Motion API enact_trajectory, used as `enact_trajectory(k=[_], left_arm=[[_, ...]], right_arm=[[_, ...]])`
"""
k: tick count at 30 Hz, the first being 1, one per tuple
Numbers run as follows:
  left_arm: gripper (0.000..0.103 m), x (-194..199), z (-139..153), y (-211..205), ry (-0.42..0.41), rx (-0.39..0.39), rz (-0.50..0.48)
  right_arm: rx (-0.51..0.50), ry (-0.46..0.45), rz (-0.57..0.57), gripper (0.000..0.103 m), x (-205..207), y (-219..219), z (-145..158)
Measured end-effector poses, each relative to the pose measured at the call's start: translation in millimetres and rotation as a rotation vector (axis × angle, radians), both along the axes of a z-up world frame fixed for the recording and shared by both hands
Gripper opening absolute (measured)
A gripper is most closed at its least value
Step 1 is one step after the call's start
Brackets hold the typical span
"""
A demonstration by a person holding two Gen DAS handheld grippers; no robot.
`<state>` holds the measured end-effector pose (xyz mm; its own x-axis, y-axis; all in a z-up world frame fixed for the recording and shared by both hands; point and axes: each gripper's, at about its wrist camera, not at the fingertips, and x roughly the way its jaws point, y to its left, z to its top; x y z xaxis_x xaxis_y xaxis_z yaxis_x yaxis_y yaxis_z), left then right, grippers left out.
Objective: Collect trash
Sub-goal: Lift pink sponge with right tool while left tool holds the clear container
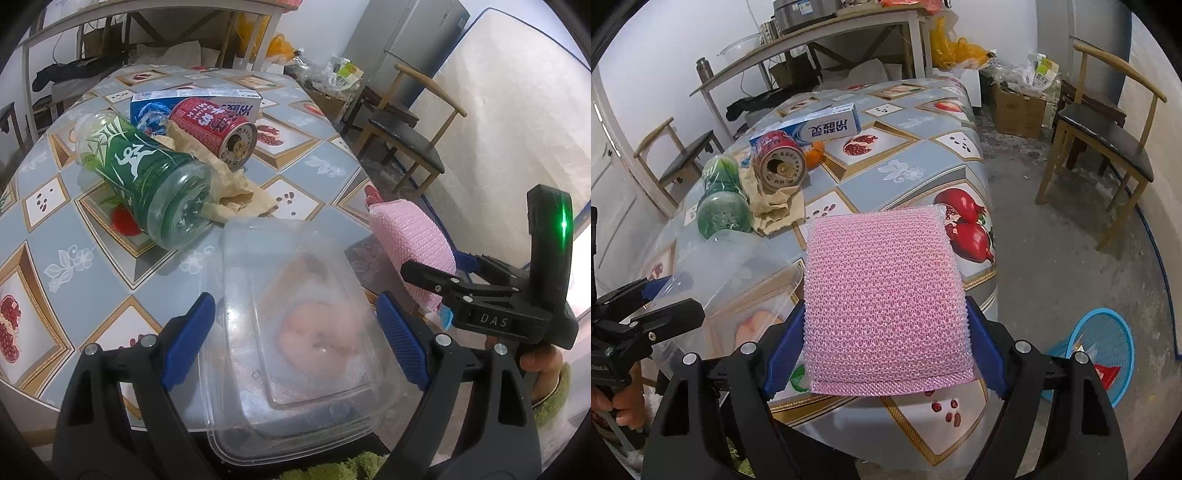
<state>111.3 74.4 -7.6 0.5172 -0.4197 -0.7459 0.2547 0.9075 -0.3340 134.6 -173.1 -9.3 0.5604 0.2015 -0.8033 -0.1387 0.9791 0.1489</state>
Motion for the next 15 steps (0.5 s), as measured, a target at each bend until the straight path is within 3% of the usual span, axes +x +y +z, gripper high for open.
enact_trajectory(k=[11,12,13,15], left_arm=[[0.083,0.2,8.4,-10.0,-0.017,-0.012,-0.012],[0.08,-0.2,10.2,-11.6,-0.022,-0.011,-0.013],[0.061,0.1,11.6,-13.4,-0.027,-0.013,-0.015],[0.059,2.7,10.9,-15.9,-0.008,-0.023,-0.022]], right_arm=[[0.073,-0.029,-0.046,0.079,-7.7,-15.8,7.3],[0.077,-0.031,-0.049,0.079,-8.4,-17.2,7.8],[0.082,-0.035,-0.053,0.079,-9.5,-19.0,8.6],[0.093,-0.043,-0.064,0.079,-12.6,-23.9,10.1]])
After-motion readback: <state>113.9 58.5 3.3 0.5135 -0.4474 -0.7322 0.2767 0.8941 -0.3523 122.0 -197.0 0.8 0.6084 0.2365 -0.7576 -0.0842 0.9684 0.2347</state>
